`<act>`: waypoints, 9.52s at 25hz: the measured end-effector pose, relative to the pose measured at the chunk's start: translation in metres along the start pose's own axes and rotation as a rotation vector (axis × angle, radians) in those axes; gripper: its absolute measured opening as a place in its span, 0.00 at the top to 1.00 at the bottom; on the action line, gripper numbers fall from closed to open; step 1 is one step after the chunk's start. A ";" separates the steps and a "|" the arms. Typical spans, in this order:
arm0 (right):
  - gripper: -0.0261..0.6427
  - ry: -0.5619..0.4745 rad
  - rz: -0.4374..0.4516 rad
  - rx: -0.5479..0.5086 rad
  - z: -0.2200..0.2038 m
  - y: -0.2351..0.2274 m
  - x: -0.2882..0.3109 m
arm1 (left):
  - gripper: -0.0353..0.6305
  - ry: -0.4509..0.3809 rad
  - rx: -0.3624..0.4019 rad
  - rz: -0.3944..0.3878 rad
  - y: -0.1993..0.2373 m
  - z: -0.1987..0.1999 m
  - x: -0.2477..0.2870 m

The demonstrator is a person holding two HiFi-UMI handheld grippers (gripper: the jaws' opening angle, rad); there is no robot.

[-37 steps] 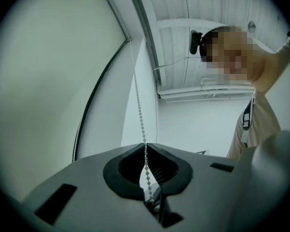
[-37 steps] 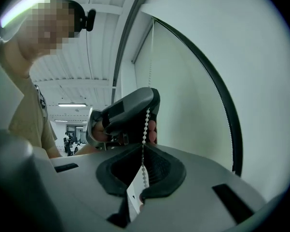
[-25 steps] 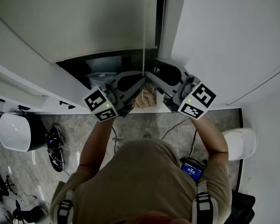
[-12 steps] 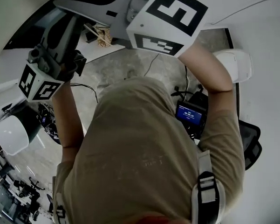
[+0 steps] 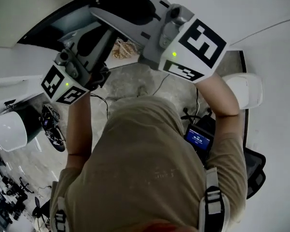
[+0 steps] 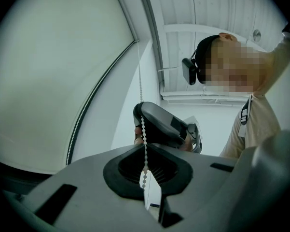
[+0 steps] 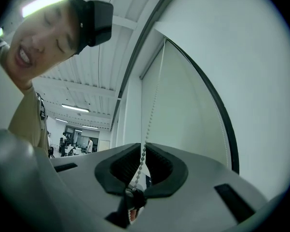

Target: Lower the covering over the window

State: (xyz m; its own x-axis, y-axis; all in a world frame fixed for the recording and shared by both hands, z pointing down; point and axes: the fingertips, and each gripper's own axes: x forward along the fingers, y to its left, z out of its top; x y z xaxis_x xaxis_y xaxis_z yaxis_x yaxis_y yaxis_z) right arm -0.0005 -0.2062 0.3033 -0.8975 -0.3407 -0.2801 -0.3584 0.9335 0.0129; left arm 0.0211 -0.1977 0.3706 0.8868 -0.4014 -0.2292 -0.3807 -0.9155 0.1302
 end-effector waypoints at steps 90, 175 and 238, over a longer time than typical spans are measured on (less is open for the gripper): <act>0.90 0.053 -0.212 -0.125 0.001 0.025 0.078 | 0.91 0.029 -0.032 -0.100 0.030 0.024 -0.087; 0.72 0.041 -0.112 0.014 -0.010 -0.037 -0.003 | 0.91 -0.081 0.226 0.125 0.066 0.128 0.031; 0.94 0.043 -0.170 0.053 0.004 -0.011 0.021 | 0.92 -0.041 0.191 0.047 0.038 0.175 0.045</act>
State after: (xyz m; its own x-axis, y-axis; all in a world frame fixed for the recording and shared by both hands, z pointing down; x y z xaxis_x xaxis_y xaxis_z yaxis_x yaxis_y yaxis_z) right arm -0.0147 -0.2231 0.2936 -0.8355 -0.4977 -0.2329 -0.4931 0.8661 -0.0819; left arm 0.0008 -0.2551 0.1964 0.8568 -0.4413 -0.2667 -0.4680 -0.8827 -0.0431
